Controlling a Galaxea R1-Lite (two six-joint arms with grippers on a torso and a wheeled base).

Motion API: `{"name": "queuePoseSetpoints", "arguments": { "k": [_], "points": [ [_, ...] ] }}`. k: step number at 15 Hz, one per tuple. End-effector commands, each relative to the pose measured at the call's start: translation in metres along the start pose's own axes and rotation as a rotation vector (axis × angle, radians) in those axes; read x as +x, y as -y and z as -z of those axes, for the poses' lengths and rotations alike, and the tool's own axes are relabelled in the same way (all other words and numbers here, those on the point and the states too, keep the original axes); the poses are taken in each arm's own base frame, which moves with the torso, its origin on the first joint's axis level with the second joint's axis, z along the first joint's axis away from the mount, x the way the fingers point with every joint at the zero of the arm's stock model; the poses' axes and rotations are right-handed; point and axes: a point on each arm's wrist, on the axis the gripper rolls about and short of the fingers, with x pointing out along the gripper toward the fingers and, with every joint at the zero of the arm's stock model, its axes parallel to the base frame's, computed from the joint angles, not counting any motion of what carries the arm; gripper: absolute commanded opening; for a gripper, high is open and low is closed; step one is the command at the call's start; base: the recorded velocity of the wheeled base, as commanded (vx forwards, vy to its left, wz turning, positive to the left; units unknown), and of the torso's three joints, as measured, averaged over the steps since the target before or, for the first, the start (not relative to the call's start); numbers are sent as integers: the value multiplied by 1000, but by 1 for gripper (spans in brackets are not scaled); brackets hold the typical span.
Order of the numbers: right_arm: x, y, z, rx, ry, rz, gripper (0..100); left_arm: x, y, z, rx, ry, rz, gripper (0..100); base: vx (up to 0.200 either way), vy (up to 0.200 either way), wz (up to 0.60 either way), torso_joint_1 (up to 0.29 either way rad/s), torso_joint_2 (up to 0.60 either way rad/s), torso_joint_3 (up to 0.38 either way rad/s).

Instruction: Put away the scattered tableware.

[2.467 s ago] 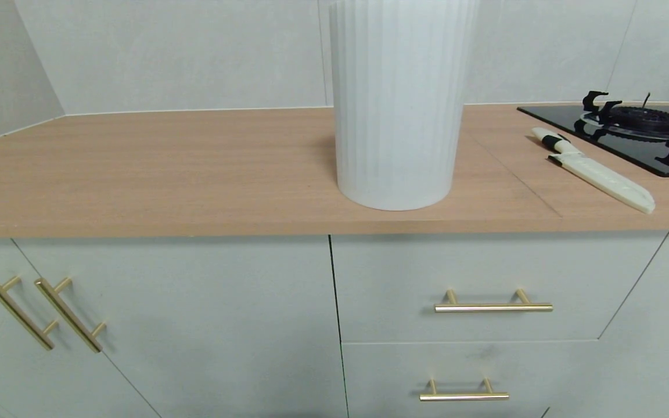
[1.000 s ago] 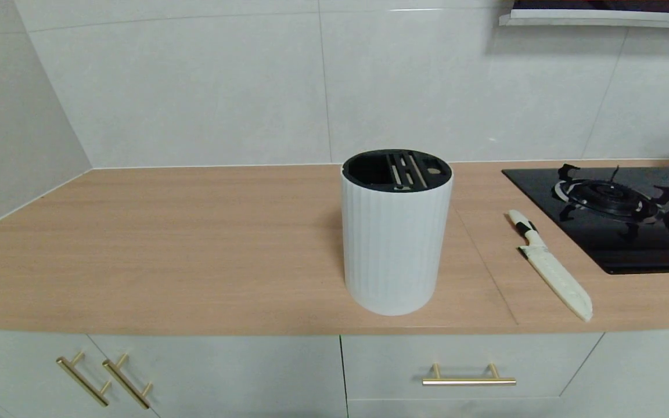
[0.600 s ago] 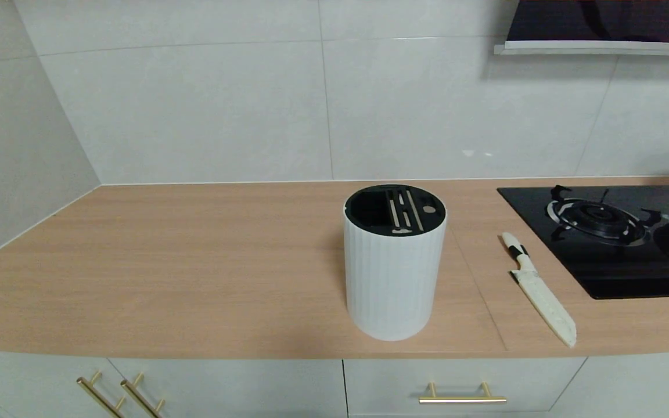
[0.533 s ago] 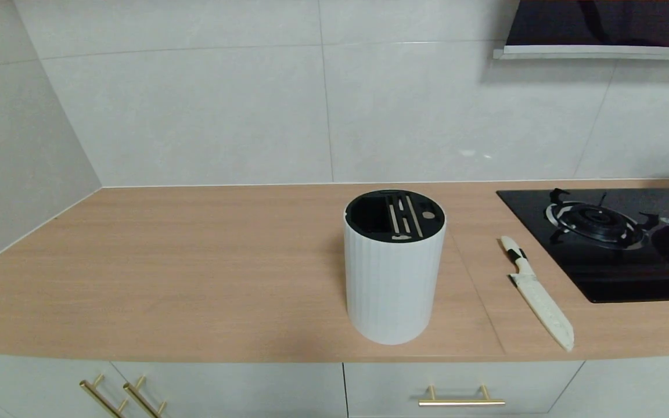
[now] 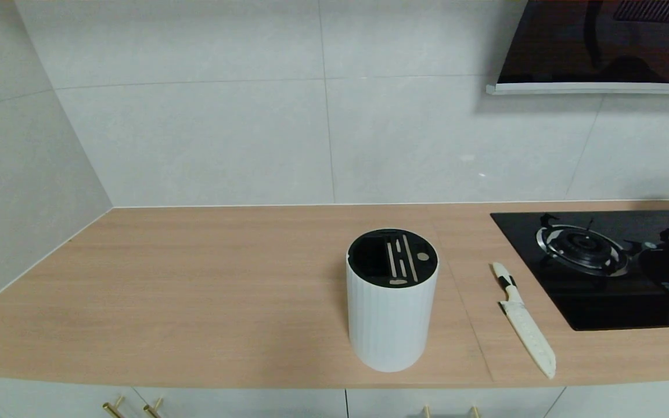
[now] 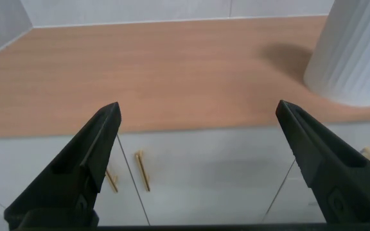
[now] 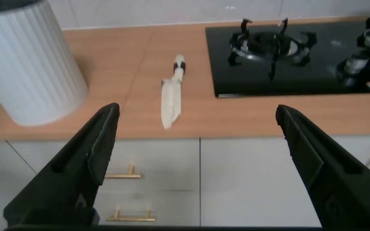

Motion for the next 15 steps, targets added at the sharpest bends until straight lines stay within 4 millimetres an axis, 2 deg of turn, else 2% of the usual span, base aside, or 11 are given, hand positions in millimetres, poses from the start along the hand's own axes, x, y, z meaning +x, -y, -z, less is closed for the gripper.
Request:
{"name": "queuePoseSetpoints", "arguments": {
  "k": [1,7,15],
  "points": [
    [0,0,0,0,-1,-1,100,0,0,0,0,-3,-1,100,0,0,0,227,-481,-256],
    [0,0,0,0,-1,1,100,0,0,0,0,-1,-1,100,0,0,0,181,-375,-196],
    [0,0,0,0,0,-1,100,0,0,0,0,-3,1,100,0,0,-75,5,-7,-4]
  ]
}}
